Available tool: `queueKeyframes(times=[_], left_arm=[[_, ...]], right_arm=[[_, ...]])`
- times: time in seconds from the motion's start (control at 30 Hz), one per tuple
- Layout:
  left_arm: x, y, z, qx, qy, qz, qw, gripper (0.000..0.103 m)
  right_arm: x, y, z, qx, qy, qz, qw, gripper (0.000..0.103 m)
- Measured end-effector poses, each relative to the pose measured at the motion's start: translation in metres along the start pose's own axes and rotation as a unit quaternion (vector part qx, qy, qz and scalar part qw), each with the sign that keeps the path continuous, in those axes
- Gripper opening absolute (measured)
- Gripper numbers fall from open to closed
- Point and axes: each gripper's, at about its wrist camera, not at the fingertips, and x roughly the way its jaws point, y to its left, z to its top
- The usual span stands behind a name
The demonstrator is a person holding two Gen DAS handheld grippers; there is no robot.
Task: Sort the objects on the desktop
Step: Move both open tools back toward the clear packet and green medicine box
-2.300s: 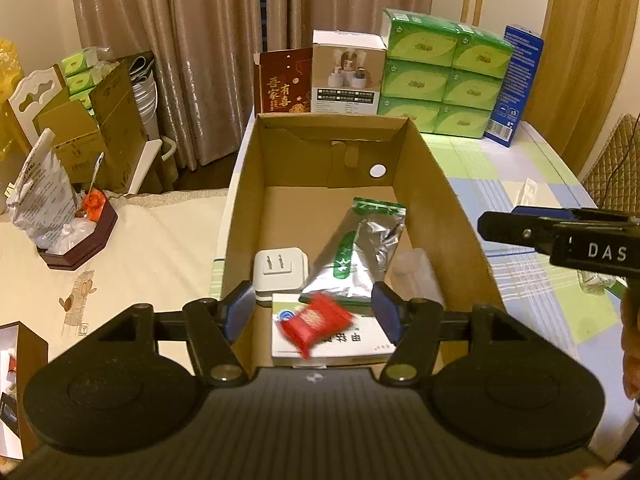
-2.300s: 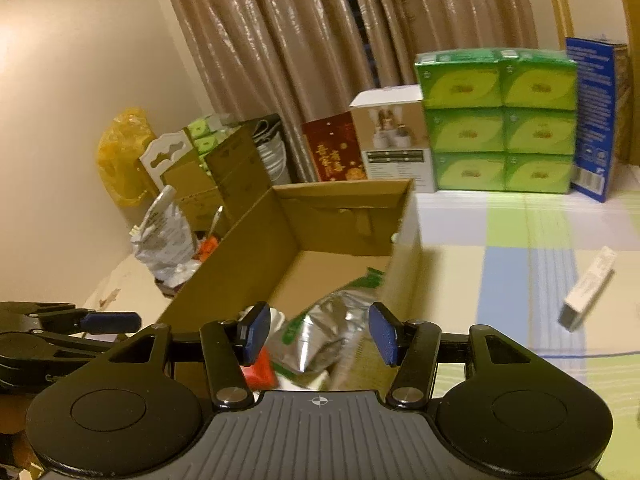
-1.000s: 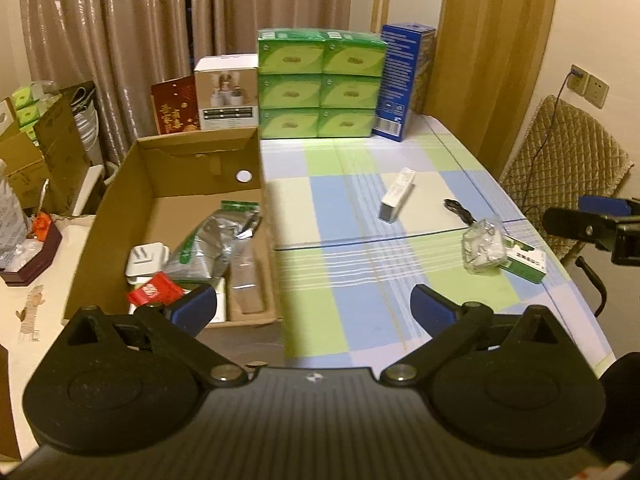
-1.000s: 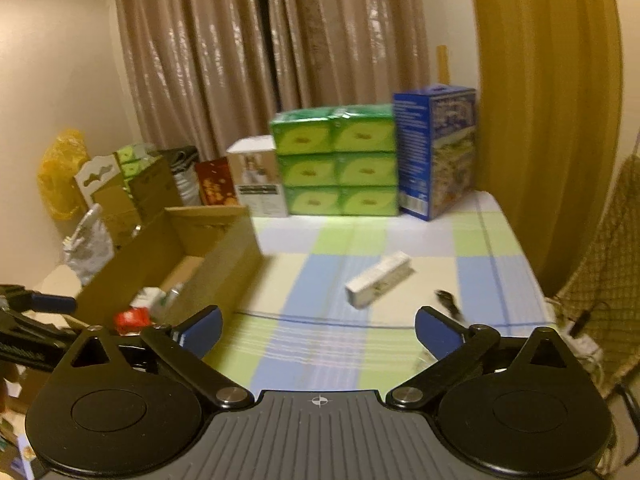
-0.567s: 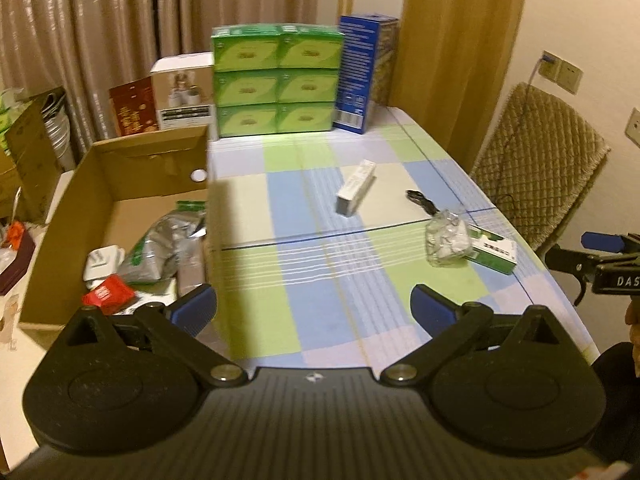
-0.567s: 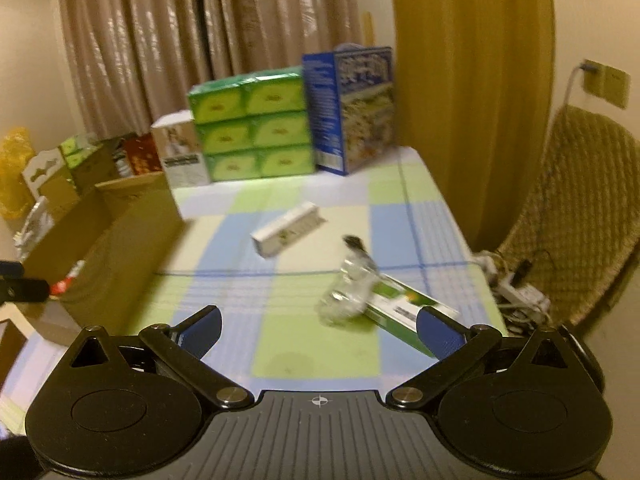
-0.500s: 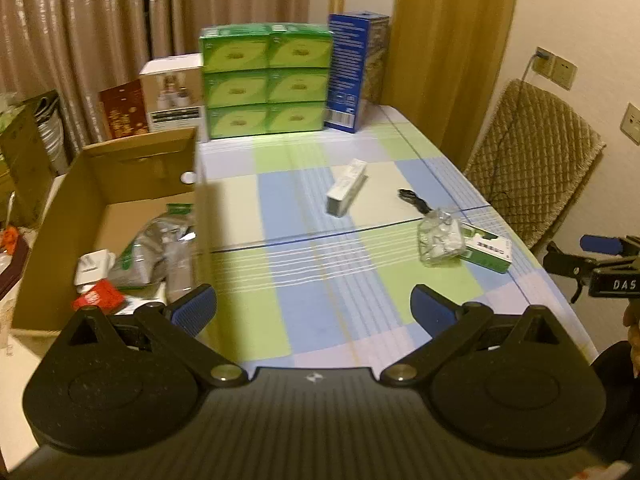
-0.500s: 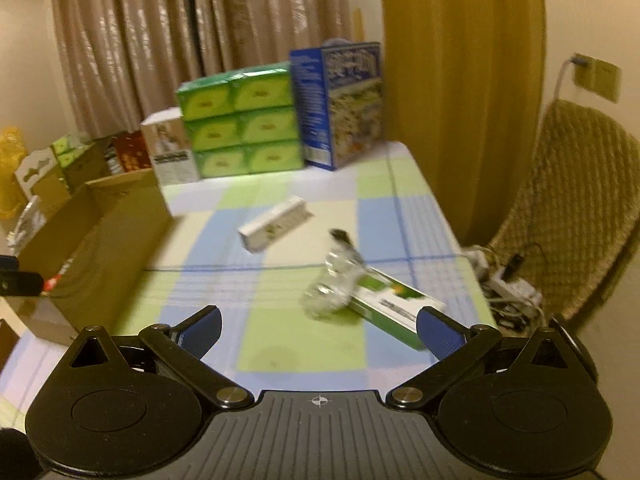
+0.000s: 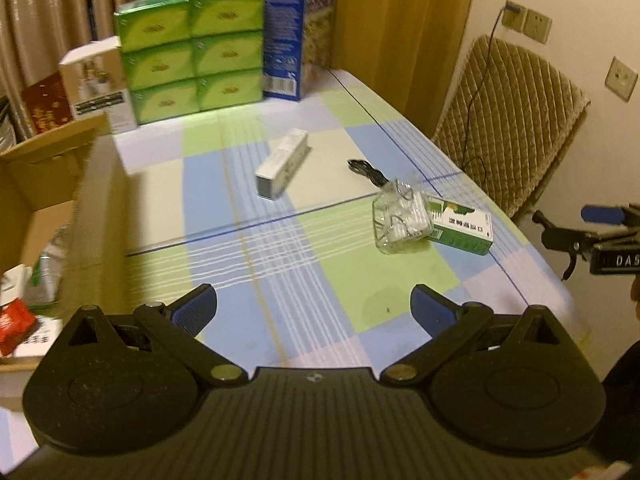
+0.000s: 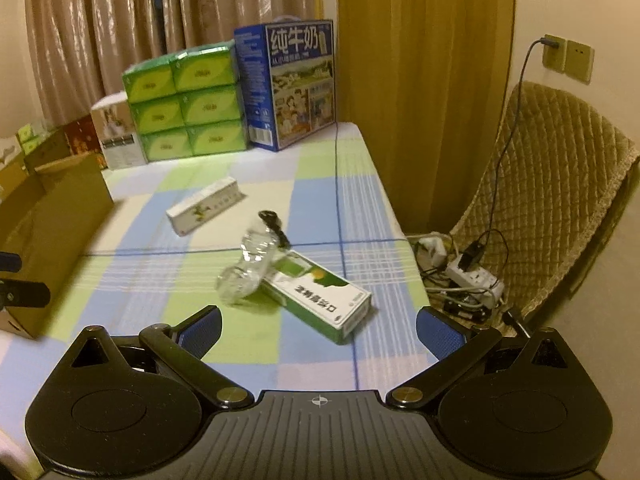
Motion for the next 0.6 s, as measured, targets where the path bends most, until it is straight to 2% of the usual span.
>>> queueKeyframes(times=[0.4,0.53,0.6], left_arm=[[0.096,-0.018,0.006,0.042,0.004,-0.042,0.9982,0.101],[0.120,-0.011,0.013,0.002,0.011,-0.079,0.9969,0.100],[0.131,-0.009,0.019,-0.022,0.011,-0.104,0.9942,0.097]], right_arm=[[0.093,-0.004,0.003,-0.088,0.029,-0.008,0.996,0.100],[0.119,-0.004,0.004,-0.104,0.038,-0.004,0.994,0.100],[0.129,-0.004,0.004,-0.113,0.044,0.005,0.993,0.094]])
